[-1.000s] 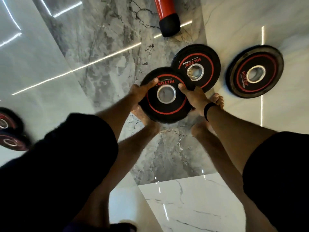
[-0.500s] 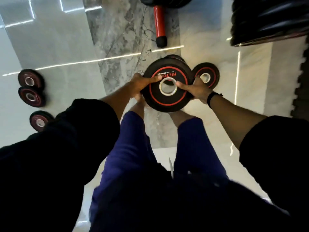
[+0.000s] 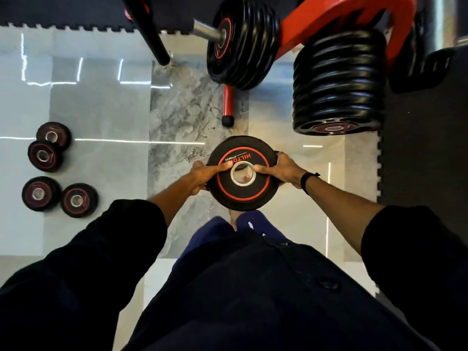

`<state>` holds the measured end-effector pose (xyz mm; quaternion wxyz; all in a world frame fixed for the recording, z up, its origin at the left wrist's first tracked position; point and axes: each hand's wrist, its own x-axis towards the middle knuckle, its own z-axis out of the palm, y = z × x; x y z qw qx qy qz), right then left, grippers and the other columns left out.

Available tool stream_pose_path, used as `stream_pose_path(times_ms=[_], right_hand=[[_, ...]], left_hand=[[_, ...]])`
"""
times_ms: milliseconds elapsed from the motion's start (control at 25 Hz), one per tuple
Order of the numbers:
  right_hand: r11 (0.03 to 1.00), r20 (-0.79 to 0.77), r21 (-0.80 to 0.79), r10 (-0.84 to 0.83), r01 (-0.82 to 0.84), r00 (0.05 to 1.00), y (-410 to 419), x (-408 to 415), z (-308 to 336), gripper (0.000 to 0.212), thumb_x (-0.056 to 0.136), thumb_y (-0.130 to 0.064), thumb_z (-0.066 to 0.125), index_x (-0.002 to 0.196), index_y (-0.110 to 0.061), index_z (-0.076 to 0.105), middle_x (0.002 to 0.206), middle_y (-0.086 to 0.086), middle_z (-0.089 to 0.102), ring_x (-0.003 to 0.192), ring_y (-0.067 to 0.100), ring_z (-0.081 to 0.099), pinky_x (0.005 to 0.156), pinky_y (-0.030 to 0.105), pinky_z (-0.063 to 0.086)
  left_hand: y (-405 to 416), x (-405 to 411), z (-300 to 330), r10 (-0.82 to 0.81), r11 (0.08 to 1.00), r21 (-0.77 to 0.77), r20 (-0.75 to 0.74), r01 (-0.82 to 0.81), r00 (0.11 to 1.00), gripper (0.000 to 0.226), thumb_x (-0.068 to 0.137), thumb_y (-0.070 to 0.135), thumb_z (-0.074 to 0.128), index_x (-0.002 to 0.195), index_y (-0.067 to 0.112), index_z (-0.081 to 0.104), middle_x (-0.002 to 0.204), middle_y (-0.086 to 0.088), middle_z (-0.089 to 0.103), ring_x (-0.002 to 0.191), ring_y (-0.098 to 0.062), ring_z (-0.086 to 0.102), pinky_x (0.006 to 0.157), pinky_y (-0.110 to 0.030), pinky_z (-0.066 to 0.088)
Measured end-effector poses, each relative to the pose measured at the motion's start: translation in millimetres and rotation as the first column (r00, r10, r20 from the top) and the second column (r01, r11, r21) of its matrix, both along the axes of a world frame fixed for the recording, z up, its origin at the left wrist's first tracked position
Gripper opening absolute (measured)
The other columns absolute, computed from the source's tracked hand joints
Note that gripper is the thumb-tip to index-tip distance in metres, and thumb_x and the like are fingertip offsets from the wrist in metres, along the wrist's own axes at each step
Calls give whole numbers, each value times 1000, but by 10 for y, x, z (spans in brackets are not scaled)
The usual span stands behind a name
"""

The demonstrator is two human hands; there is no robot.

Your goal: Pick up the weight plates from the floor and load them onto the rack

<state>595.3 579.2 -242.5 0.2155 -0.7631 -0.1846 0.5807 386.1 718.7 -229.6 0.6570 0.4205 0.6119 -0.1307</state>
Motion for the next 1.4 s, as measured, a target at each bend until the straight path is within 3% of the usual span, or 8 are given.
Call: stream_pose_path(times_ms=[160,360,480,640,760,1080,1280,1400], right_hand=[[998,-23,45,-36,37,999,-423,-143,172,64,71,-46,81,123,-20,54,114,0,65,101,20,64,64,36,59],[989,21,124,-82,79,996,-925,-176,484,43,72,-47,80,100,-27,54,99,-4,64,89,15,65,67,42,61],[976,66,180,-136,122,989,-1176,28,798,77,59,-61,83,117,-19,52,112,1,65,100,21,66,78,49,60],[917,149,361,-235,168,961,-1428,562,1350,93,53,-60,87,127,-19,50,123,-1,64,112,16,62,94,44,55],[866,238,473,-305,164,922,-1555,1067,1789,84,60,-53,87,124,-17,47,121,-2,61,111,14,61,91,38,55],[779,397,624,-382,59,834,-1819,2806,2279,66,68,-43,85,114,-13,48,108,-3,62,102,12,61,85,28,53],[800,408,600,-308,2,859,-1844,3679,1997,67,66,-43,87,112,-14,48,109,0,64,103,13,63,89,36,54],[796,360,605,-277,3,891,-1720,3859,1809,66,66,-41,87,112,-15,48,108,-4,65,101,9,64,85,30,55]], left_hand=[[-346,2,154,-34,997,71,17,32,999,95,63,49,87,134,0,46,120,-11,60,106,-27,58,76,-42,50],[-873,-5,439,40,989,138,46,-46,998,88,61,43,90,127,1,51,115,-9,64,93,-23,60,58,-34,47],[-1073,225,736,42,977,205,108,-63,993,75,59,41,91,114,2,59,106,-11,69,75,-17,64,49,-29,47],[-1174,835,1280,-56,932,360,255,-41,965,47,56,41,93,80,10,67,84,-8,74,65,-13,68,46,-22,52],[-1191,1408,1662,-149,855,517,322,-42,935,59,38,53,95,76,14,71,81,-3,76,72,-16,73,66,-32,61],[-1356,3207,2015,-223,750,646,446,-140,867,89,19,67,91,87,13,74,83,-1,77,81,-18,74,74,-42,62],[-1601,3965,1880,-237,717,683,425,-138,874,35,54,31,95,70,23,65,58,16,68,58,6,64,54,-11,48],[-1566,4057,1730,-195,708,686,419,-168,887,35,57,23,94,75,25,65,70,13,69,68,0,66,61,-16,50]])
